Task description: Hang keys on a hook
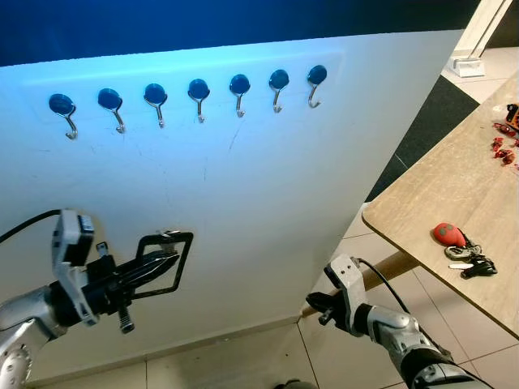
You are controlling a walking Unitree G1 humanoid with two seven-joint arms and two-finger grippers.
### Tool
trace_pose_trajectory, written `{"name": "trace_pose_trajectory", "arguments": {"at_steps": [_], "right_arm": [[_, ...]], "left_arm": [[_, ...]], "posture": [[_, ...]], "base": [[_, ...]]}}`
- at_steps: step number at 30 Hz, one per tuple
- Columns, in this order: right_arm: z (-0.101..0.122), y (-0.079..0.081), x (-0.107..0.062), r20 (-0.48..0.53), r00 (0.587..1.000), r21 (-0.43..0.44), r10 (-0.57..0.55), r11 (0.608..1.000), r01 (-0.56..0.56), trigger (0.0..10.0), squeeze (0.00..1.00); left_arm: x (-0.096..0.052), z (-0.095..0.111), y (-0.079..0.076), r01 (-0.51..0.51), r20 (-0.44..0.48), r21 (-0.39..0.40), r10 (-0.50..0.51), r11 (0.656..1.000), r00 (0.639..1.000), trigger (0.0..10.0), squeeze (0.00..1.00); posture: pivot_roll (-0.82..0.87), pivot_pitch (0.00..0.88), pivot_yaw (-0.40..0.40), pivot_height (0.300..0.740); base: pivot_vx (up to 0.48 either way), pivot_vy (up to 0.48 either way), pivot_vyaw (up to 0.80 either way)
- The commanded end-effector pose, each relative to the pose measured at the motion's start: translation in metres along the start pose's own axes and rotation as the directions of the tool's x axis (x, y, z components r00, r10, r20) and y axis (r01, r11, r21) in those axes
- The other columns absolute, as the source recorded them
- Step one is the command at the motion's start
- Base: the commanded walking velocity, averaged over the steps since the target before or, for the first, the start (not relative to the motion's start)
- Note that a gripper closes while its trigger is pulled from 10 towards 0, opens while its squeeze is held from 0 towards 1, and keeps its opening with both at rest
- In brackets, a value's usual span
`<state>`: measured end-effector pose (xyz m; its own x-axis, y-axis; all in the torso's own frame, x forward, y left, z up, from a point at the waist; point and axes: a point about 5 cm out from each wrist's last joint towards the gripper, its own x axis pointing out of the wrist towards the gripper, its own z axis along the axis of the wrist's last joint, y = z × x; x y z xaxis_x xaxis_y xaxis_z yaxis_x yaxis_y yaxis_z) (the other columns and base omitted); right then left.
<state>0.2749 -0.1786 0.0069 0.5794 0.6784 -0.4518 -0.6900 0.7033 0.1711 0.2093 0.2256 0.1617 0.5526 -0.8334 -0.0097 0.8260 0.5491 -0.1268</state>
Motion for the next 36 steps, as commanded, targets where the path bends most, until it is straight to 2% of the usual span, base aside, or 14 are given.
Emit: {"name": "trace_pose_trajectory", "arguments": {"at_steps": [1,4,6,7,8,9,10,14,16,17,23,28,33,36], "right_arm": [[0.011,0.006,0.005,0.060,0.995,0.006,0.086,0.996,-0.086,0.0,0.00],[0.032,0.022,0.010,0.146,0.951,-0.010,0.274,0.961,-0.275,0.0,0.00],[0.045,0.037,0.007,0.171,0.886,-0.043,0.431,0.902,-0.430,0.0,0.00],[0.051,0.043,0.006,0.178,0.859,-0.060,0.481,0.876,-0.478,10.0,0.00],[0.059,0.050,0.004,0.195,0.826,-0.081,0.529,0.848,-0.524,10.0,0.00],[0.059,0.050,0.004,0.195,0.826,-0.081,0.529,0.848,-0.524,10.0,0.00],[0.066,0.056,0.002,0.212,0.794,-0.102,0.570,0.820,-0.563,10.0,0.00],[0.080,0.066,0.000,0.254,0.732,-0.125,0.632,0.772,-0.623,10.0,0.00],[0.097,0.079,-0.004,0.332,0.646,-0.136,0.687,0.713,-0.688,10.0,0.00],[0.097,0.079,-0.004,0.332,0.646,-0.136,0.687,0.713,-0.688,10.0,0.00],[0.115,0.103,-0.003,0.405,0.535,-0.127,0.741,0.626,-0.770,10.0,0.00],[0.117,0.117,0.003,0.378,0.513,-0.129,0.771,0.593,-0.795,10.0,0.00],[0.117,0.122,0.016,0.348,0.580,-0.128,0.736,0.651,-0.749,10.0,0.00],[0.118,0.122,0.019,0.352,0.598,-0.127,0.720,0.670,-0.731,10.0,0.00]], "left_arm": [[0.003,-0.009,0.001,-0.025,-0.009,-0.011,0.024,1.000,1.000,10.0,0.00],[0.005,-0.013,0.006,-0.060,-0.019,-0.004,0.060,0.998,0.998,10.0,0.00],[0.005,-0.019,0.006,-0.059,-0.065,0.002,0.059,0.998,0.996,10.0,0.00],[0.005,-0.022,0.005,-0.053,-0.091,0.004,0.053,0.999,0.994,10.0,0.00],[0.005,-0.026,0.004,-0.046,-0.126,0.009,0.047,0.999,0.991,10.0,0.00],[0.005,-0.026,0.004,-0.046,-0.126,0.009,0.047,0.999,0.991,10.0,0.00],[0.004,-0.030,0.003,-0.040,-0.160,0.014,0.042,0.999,0.986,10.0,0.00],[0.004,-0.034,0.002,-0.031,-0.190,0.018,0.034,0.999,0.981,10.0,0.00],[0.005,-0.036,0.001,-0.020,-0.200,0.015,0.023,1.000,0.980,10.0,0.00],[0.005,-0.036,0.001,-0.020,-0.200,0.015,0.023,1.000,0.980,10.0,0.00],[0.007,-0.038,-0.001,-0.002,-0.217,0.024,0.007,1.000,0.976,10.0,0.00],[0.009,-0.039,-0.002,0.007,-0.227,0.032,0.001,0.999,0.974,10.0,0.00],[0.012,-0.037,-0.004,0.021,-0.230,0.036,-0.012,0.999,0.973,10.0,0.00],[0.012,-0.037,-0.005,0.024,-0.230,0.035,-0.015,0.999,0.973,10.0,0.00]], "posture": [[-0.02,0.094,-0.014,0.740],[-0.02,0.092,-0.013,0.740],[-0.02,0.092,-0.013,0.740],[-0.02,0.091,-0.013,0.740],[-0.02,0.091,-0.013,0.740],[-0.02,0.091,-0.013,0.740],[-0.02,0.091,-0.013,0.740],[-0.02,0.087,-0.014,0.740],[-0.02,0.085,-0.015,0.740],[-0.02,0.085,-0.015,0.740],[-0.02,0.077,-0.020,0.740],[-0.02,0.075,-0.021,0.740],[-0.01,0.078,-0.020,0.740],[-0.01,0.079,-0.018,0.740]], "base": [[0.000,0.000,0.00],[0.000,0.000,0.00],[0.000,0.000,0.00],[0.000,0.000,0.00],[0.000,0.000,0.00],[0.000,0.000,0.00],[0.000,0.000,0.00],[0.000,0.000,0.00],[0.000,0.000,0.00],[0.000,0.000,0.00],[0.000,0.000,0.00],[0.000,0.000,0.00],[0.000,0.000,0.00],[0.000,0.000,0.00]]}}
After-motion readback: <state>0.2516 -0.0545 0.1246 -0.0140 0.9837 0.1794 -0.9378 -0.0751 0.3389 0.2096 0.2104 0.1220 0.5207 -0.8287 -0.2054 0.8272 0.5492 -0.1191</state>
